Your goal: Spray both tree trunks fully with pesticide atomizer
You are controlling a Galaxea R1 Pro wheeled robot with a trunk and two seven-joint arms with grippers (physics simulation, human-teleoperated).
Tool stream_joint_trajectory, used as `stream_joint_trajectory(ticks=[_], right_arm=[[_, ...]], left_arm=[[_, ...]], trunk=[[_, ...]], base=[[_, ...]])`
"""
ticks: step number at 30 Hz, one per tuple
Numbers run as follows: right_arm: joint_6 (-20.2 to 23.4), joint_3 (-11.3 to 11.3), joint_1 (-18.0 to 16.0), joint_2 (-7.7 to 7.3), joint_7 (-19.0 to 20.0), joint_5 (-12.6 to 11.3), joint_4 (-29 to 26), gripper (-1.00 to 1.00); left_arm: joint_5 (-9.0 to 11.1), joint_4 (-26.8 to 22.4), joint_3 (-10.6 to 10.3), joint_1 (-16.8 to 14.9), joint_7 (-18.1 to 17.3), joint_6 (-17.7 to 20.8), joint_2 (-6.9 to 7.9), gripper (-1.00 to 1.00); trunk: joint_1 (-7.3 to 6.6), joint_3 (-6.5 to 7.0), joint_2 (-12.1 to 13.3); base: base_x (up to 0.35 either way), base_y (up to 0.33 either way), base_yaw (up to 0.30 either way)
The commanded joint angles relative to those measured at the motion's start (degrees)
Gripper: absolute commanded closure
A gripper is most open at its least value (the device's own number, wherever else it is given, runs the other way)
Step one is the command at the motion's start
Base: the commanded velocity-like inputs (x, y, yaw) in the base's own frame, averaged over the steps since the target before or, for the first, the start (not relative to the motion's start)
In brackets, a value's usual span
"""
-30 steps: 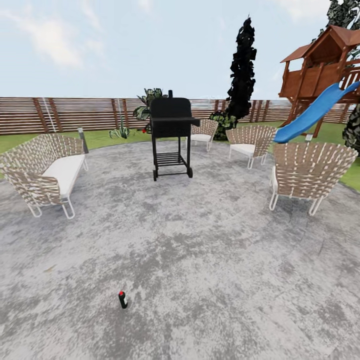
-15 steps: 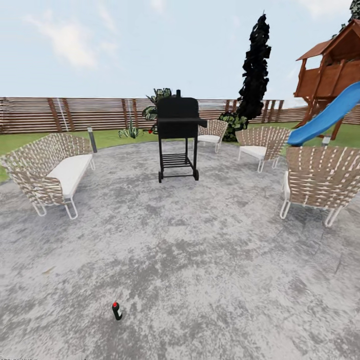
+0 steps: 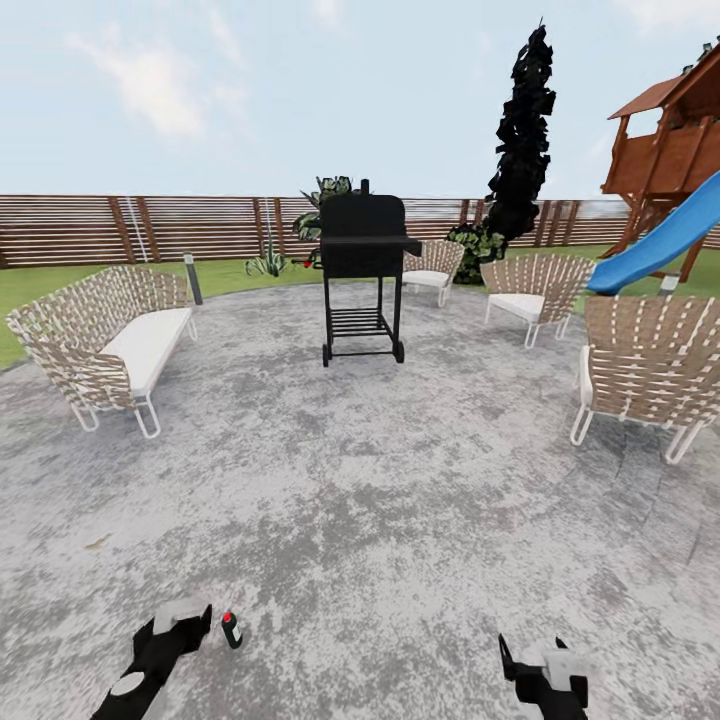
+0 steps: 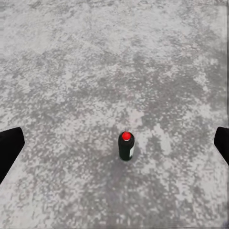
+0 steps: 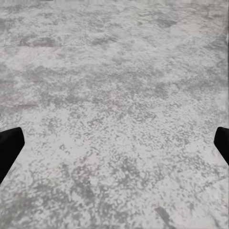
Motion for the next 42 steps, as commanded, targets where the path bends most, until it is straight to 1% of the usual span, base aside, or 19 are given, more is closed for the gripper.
stream_joint_trajectory(ticks=[1,2,3,4,5,6,7,9,10,22,33,37,42], right_arm=[[0.2,0.0,-0.2,0.00,0.1,0.0,-0.2,-1.00],[0.4,-0.1,-0.3,0.01,0.1,0.0,-0.1,-1.00],[0.6,0.0,-0.3,0.01,0.2,0.0,0.1,-1.00],[0.7,0.0,-0.4,0.01,0.2,0.0,0.1,-1.00],[0.7,0.0,-0.4,0.01,0.3,-0.1,0.1,-1.00],[0.7,0.0,-0.4,0.01,0.3,-0.1,0.1,-1.00],[0.7,0.0,-0.4,0.03,0.3,-0.1,0.0,-1.00],[0.8,0.0,-0.4,0.08,0.2,-0.2,0.0,-1.00],[0.7,0.0,-0.4,0.10,0.2,-0.1,0.0,-1.00],[0.7,0.1,-0.4,0.10,0.1,0.0,0.4,-1.00],[0.7,0.1,-0.4,0.10,0.0,-0.1,0.3,-1.00],[0.7,0.1,-0.4,0.10,0.0,-0.1,0.3,-1.00],[0.7,0.1,-0.4,0.10,0.0,-0.1,0.2,-1.00]], left_arm=[[-0.4,-0.1,-0.2,-0.7,0.0,0.6,-0.06,-1.00],[-0.6,-0.1,-0.7,-1.0,0.0,1.0,-0.12,-1.00],[-0.7,-0.1,-2.0,-1.3,-0.1,1.3,-0.24,-1.00],[-0.7,-0.1,-2.5,-1.3,-0.2,1.4,-0.27,-1.00],[-0.8,0.0,-4.6,-1.3,-0.3,1.4,-0.32,-1.00],[-0.7,0.0,-6.1,-1.3,-0.3,1.4,-0.31,-1.00],[-0.5,0.0,-10.1,-1.1,-0.3,1.3,-0.63,-1.00],[-0.3,0.0,-10.1,-1.1,0.0,1.4,-0.66,-1.00],[0.3,0.3,-9.7,-1.1,-0.1,1.4,-0.55,-1.00],[0.7,0.5,-9.8,-1.2,0.2,1.5,-0.75,-1.00],[0.8,0.5,-9.8,-1.1,0.4,1.5,-0.84,-1.00],[0.8,0.5,-9.8,-1.1,0.4,1.5,-0.90,-1.00],[0.8,0.5,-9.8,-1.1,0.5,1.5,-0.92,-1.00]], trunk=[[-0.01,-0.05,0.0],[-0.01,-0.05,0.0],[-0.01,-0.05,0.0],[-0.01,-0.05,0.0],[-0.01,-0.05,0.0],[-0.01,-0.05,0.0],[-0.01,-0.05,0.0],[-0.01,-0.05,0.0],[-0.01,-0.05,0.0],[-0.01,-0.05,0.0],[-0.01,-0.05,0.0],[-0.01,-0.05,0.0],[-0.01,-0.05,0.0]], base=[[0.000,0.000,0.000],[0.000,0.000,0.000],[0.000,0.000,0.000],[0.000,0.000,0.000],[0.000,0.000,0.000],[0.000,0.000,0.000],[0.000,0.000,0.000],[0.000,0.000,0.000],[0.279,0.000,0.000],[0.333,0.029,0.010],[0.324,0.125,0.233],[0.327,-0.014,0.256],[0.258,-0.160,0.060]])
